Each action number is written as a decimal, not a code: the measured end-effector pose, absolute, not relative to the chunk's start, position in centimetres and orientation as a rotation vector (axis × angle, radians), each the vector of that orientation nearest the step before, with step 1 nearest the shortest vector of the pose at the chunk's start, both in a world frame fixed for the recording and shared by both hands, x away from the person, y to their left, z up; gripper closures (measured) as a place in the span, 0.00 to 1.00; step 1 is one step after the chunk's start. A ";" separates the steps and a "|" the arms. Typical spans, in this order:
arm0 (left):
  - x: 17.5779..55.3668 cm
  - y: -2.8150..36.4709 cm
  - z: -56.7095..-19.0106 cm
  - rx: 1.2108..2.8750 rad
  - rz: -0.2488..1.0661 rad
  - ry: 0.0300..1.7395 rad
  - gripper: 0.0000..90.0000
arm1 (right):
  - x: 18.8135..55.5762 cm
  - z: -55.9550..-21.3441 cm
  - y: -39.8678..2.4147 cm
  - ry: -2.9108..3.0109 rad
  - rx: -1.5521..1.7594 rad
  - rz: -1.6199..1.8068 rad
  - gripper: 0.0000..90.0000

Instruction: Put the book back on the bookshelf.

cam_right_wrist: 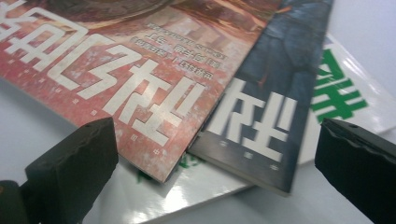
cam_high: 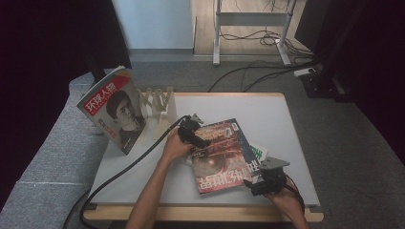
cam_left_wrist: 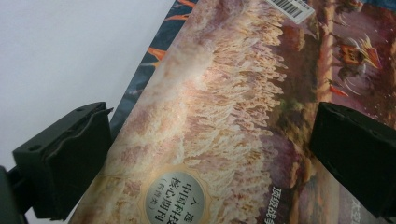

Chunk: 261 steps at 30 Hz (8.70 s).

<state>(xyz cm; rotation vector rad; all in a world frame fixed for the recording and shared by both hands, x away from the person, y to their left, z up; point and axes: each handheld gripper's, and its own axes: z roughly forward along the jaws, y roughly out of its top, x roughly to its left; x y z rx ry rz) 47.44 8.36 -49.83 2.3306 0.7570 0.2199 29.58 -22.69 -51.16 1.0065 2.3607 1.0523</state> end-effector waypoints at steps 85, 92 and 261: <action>35.6 12.6 -50.3 2.322 0.100 0.800 0.00 | 41.4 -51.2 -27.4 2.081 1.371 0.950 0.06; 34.0 12.1 -50.2 2.337 0.065 0.760 0.00 | 42.3 -51.2 -27.4 2.063 1.378 0.948 0.09; 34.7 14.3 -51.4 2.271 0.239 0.769 0.01 | 43.0 -51.2 -25.3 2.164 1.341 0.979 0.06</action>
